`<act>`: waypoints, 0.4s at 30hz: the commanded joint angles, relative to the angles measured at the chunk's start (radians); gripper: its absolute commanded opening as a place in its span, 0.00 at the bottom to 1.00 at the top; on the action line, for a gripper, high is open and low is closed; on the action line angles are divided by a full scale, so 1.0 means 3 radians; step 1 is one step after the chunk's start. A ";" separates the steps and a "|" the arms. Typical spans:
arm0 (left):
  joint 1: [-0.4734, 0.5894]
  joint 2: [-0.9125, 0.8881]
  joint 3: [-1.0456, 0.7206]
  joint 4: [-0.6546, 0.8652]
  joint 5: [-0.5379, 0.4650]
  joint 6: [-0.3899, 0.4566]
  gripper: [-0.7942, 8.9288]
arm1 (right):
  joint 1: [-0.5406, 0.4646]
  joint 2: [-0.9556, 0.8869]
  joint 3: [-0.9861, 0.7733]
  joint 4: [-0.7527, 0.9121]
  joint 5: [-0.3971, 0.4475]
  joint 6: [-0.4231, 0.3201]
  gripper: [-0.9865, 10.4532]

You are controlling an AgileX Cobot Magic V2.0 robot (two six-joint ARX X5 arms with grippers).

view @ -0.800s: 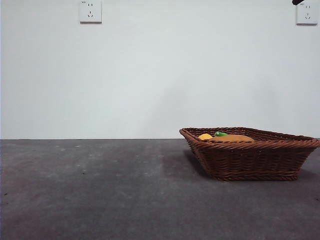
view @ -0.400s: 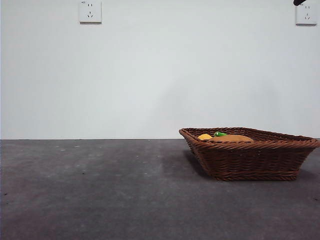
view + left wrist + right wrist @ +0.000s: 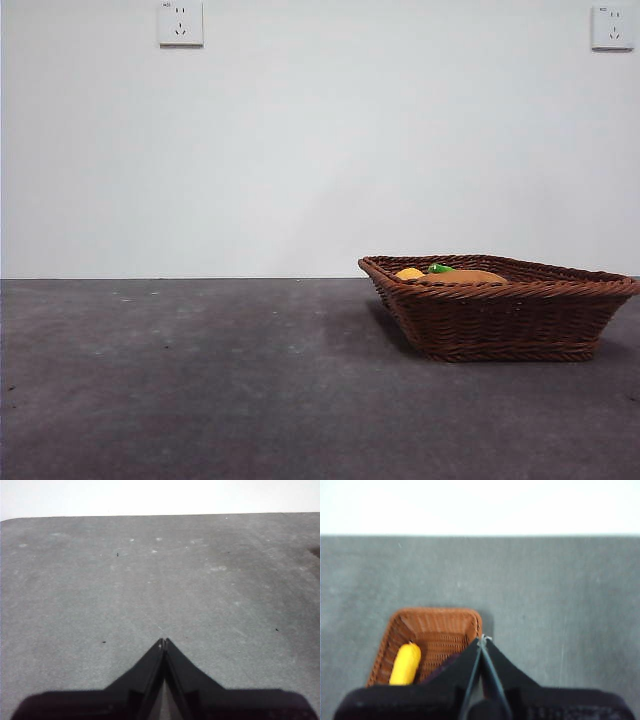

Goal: Help me put the vegetables on the table into the basket

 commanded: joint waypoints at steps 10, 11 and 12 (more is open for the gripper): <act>0.0005 0.0006 -0.0033 0.0017 0.0003 0.0048 0.08 | -0.0052 -0.2195 -0.2444 0.1330 0.0001 -0.0084 0.09; 0.0005 0.0006 -0.0033 0.0017 0.0003 0.0048 0.08 | -0.0090 -0.2422 -0.2677 0.1490 0.0001 -0.0159 0.09; 0.0005 0.0006 -0.0033 0.0017 0.0001 0.0048 0.08 | -0.0128 -0.2612 -0.2875 0.1639 0.0001 -0.0225 0.09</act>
